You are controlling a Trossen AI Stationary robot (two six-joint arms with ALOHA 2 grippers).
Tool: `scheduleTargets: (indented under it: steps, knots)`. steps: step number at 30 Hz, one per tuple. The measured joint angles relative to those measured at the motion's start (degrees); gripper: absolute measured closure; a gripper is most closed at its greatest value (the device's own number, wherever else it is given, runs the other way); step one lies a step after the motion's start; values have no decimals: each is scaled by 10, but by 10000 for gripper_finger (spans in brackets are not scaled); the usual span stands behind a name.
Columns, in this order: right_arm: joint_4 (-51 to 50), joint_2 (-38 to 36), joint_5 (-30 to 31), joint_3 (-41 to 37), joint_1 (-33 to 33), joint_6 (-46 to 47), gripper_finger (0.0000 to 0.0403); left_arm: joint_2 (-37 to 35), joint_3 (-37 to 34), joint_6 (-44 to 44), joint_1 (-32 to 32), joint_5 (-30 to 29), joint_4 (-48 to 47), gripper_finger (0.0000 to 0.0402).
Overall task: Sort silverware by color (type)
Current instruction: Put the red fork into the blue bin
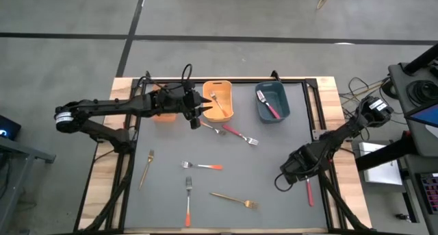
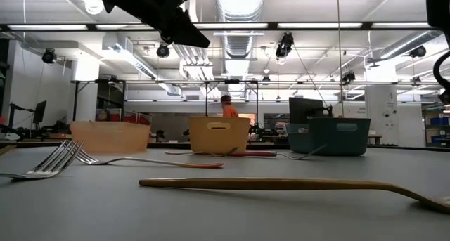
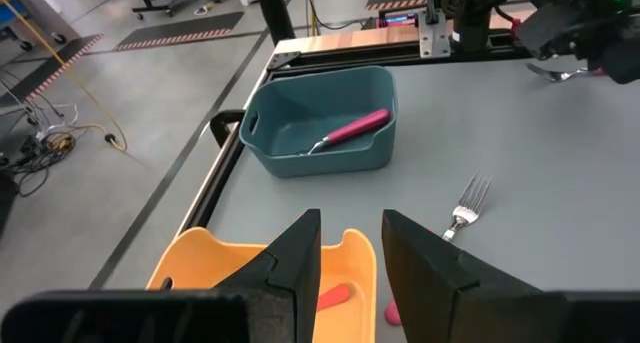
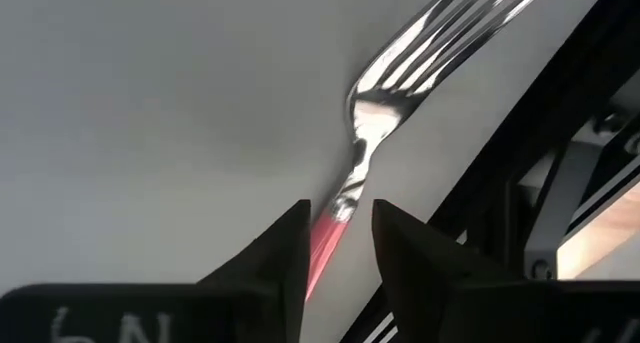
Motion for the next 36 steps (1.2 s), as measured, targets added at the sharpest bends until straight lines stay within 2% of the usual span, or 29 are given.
scheduleTargets:
  steps: [7, 15, 23, 29, 36]
  knots:
    - [31, 0, 0, -18, 0, -3, 254, 0, 0, 0, 0, 0, 0, 310]
    - [97, 0, -7, -56, 14, 14, 250, 0, 0, 0, 0, 0, 1, 310]
    - [149, 0, 11, -59, 16, -23, 251, 0, 0, 4, 0, 0, 4, 310]
    - [152, -1, 30, -58, 16, -17, 272, 0, 0, 5, 0, 0, 11, 310]
    - [153, -1, 50, -57, 16, -14, 328, 0, 0, 10, 0, 0, 11, 310]
